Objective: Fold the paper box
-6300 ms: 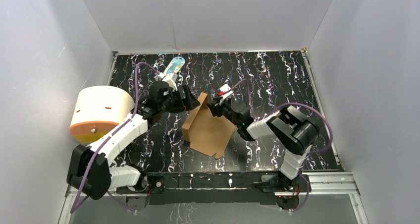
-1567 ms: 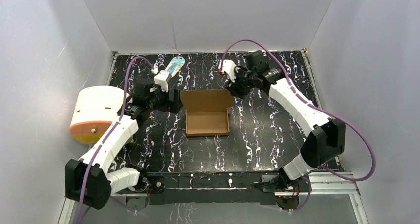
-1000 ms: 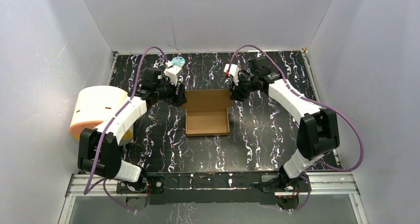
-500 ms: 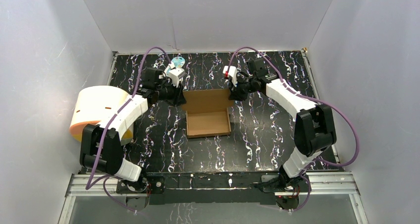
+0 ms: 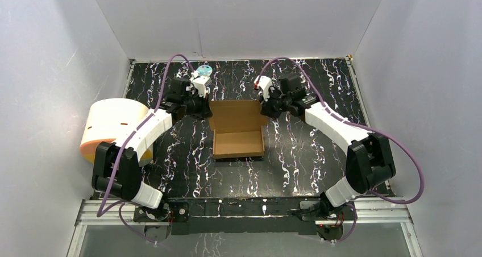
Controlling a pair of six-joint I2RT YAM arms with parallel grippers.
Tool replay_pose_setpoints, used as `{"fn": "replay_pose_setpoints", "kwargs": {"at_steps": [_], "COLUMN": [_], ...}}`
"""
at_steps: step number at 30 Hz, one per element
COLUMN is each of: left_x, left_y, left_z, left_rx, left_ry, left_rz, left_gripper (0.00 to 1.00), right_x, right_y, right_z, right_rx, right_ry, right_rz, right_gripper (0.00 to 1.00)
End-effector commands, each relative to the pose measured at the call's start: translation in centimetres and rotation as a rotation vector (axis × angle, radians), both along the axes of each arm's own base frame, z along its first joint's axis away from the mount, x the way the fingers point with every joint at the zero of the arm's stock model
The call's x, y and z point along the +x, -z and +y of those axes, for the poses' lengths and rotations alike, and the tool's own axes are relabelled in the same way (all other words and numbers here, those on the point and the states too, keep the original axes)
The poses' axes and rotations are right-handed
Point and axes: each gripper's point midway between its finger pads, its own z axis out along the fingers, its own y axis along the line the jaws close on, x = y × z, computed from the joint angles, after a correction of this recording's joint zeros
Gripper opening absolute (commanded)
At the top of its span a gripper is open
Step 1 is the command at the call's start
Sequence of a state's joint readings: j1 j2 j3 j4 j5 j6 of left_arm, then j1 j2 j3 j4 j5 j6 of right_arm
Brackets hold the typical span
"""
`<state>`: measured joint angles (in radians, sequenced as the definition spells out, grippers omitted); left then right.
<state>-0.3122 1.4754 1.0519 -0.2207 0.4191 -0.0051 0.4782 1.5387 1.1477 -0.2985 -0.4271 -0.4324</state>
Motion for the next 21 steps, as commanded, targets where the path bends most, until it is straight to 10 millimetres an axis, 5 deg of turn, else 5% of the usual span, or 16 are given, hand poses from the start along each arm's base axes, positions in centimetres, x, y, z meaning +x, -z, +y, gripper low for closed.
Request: {"fn": "replay_pose_setpoints", "kwargs": {"at_steps": [1, 10, 21], "left_x": [0.7, 1.9, 2.2], "left_y": [-1.9, -2.2, -6.2], "left_z": [0.2, -0.4, 0.0], "left_rx": [0.026, 0.023, -0.091], "left_ry": [-0.163, -0.375, -0.473], "left_rz": [-0.056, -0.112, -0.25], "left_gripper": [0.01, 0.03, 0.04], "right_x": [1.9, 2.8, 2.9], "right_y": [-2.5, -1.1, -4.4], "right_z": [1.2, 2.3, 4.0], "right_rx": [-0.004, -0.089, 0.112], "right_ry": [0.211, 0.572, 0.643], "right_rz": [-0.126, -0.169, -0.262], "right_gripper": [0.04, 0.01, 0.1]}}
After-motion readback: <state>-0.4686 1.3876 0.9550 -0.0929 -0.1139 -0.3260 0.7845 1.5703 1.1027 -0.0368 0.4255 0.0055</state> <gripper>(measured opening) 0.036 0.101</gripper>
